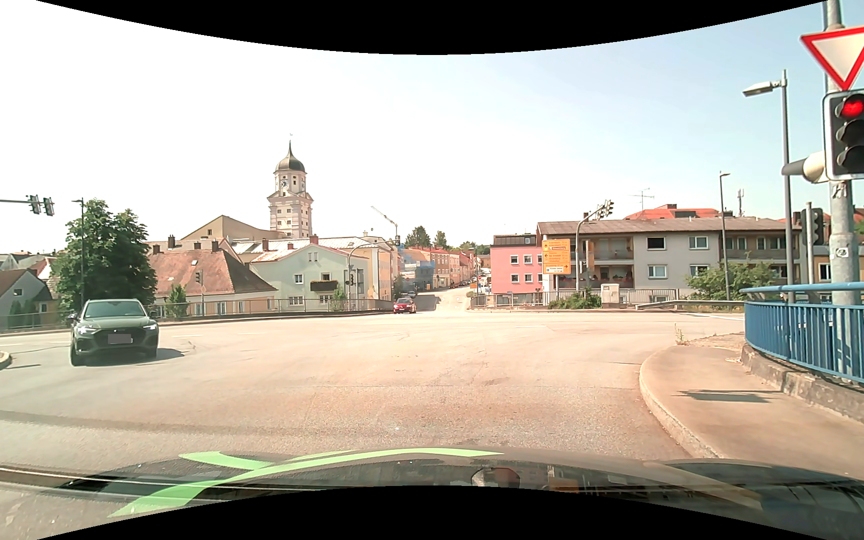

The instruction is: Follow the waypoints while adhering to traffic rules and regulations

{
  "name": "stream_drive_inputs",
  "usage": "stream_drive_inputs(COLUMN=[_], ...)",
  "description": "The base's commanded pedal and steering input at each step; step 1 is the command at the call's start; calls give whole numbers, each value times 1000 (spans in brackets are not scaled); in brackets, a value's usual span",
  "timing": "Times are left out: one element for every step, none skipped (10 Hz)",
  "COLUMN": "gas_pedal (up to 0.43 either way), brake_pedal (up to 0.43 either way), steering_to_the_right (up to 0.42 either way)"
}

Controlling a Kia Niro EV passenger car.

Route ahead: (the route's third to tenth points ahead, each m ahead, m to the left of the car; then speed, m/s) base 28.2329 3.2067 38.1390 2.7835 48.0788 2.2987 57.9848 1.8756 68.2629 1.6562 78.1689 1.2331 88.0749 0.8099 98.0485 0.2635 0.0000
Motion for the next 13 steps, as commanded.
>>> stream_drive_inputs(gas_pedal=[0,0,0,0,0,0,0,0,0,0,0,0,0], brake_pedal=[274,274,274,274,274,280,280,280,280,280,280,280,280], steering_to_the_right=[-7,-7,-7,-7,-7,-7,-7,-7,-7,-7,-7,-7,-7])
